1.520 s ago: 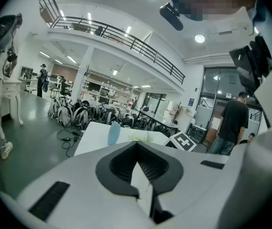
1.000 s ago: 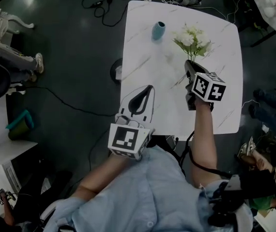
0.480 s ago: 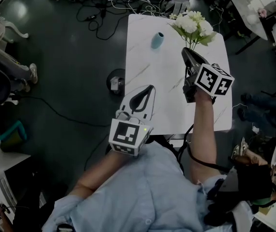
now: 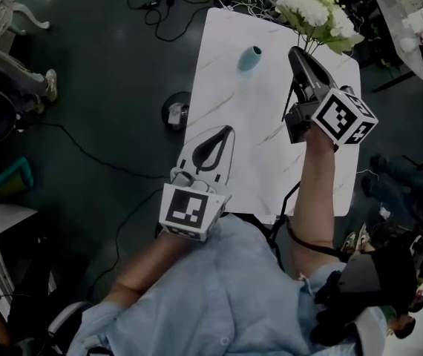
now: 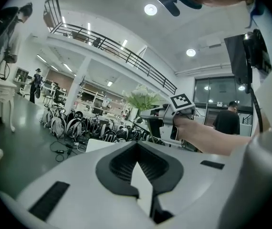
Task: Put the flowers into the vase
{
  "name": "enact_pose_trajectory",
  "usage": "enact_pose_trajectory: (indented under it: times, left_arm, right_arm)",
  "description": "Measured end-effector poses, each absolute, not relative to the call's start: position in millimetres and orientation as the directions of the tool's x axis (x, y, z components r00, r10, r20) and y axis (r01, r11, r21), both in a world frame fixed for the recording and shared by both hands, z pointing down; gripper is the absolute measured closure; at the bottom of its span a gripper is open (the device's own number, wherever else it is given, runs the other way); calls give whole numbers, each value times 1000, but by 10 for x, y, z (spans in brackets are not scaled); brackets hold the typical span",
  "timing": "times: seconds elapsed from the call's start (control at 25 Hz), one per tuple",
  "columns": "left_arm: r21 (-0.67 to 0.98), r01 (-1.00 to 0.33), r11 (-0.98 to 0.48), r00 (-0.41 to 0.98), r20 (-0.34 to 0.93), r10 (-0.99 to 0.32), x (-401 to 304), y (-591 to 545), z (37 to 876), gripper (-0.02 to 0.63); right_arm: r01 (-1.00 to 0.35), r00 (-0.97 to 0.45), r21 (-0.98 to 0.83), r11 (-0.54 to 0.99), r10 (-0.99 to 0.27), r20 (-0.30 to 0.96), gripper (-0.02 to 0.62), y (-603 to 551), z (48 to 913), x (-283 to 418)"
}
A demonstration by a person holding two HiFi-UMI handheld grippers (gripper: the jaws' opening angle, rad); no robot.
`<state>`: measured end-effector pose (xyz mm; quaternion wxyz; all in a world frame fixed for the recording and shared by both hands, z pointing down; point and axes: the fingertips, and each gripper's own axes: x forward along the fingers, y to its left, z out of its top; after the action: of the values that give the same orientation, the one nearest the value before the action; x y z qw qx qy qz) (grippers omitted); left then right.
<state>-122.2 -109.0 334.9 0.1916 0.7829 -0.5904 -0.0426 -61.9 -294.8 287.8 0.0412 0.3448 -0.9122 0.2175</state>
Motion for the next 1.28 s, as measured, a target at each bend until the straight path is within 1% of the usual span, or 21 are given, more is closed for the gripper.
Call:
enact_pose_trajectory:
  times: [0.2,0.6,0.96,1.28]
  left_arm:
    - [343,-921,-186,265,198,-944,-1172,-1306,3521,601]
    - [388,-915,-111,227,268,-936,-1204,-1739,3865,601]
    - [425,-904,-43,202,335,-920,-1404,-1917,4116,601]
    - [440,-898,-21,196,357,-913,-1373,-1904,4266,601]
  right_arm:
    - [-587,-801,-409,698,-573,172,591,-3292,2940,-722]
    - [-483,-858,-412,772,-512,46,591,-3849,2963,-1037]
    - [-417,-868,-377,827,-486,-105,591,-4181,2716,-1329]
    - [-393,-864,-345,853,-470,-179,591,-4190,2680,-1286]
